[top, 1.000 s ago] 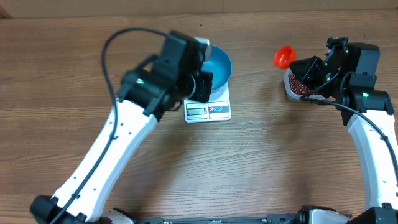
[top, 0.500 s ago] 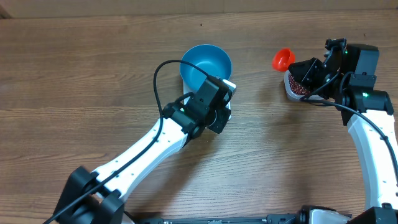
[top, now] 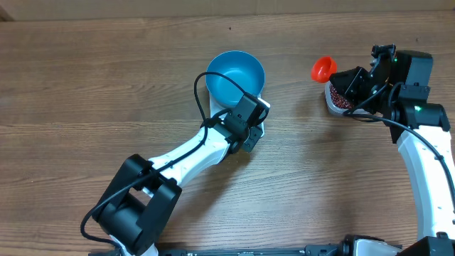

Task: Scoop item into bowl and weigh 150g on scale

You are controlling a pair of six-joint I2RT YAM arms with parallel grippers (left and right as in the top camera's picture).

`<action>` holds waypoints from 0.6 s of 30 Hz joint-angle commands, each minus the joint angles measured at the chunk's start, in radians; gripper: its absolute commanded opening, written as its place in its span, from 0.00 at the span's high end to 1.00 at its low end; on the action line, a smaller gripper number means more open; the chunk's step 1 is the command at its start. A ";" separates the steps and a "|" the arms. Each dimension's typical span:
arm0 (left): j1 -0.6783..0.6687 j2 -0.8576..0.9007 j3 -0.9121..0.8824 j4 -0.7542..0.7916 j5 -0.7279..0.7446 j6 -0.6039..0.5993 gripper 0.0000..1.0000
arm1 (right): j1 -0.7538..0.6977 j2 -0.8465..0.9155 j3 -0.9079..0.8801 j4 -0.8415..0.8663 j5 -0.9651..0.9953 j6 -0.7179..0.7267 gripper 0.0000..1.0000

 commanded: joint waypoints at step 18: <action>-0.005 0.075 -0.005 0.071 -0.136 -0.029 0.96 | -0.005 -0.003 0.024 0.001 0.005 -0.007 0.96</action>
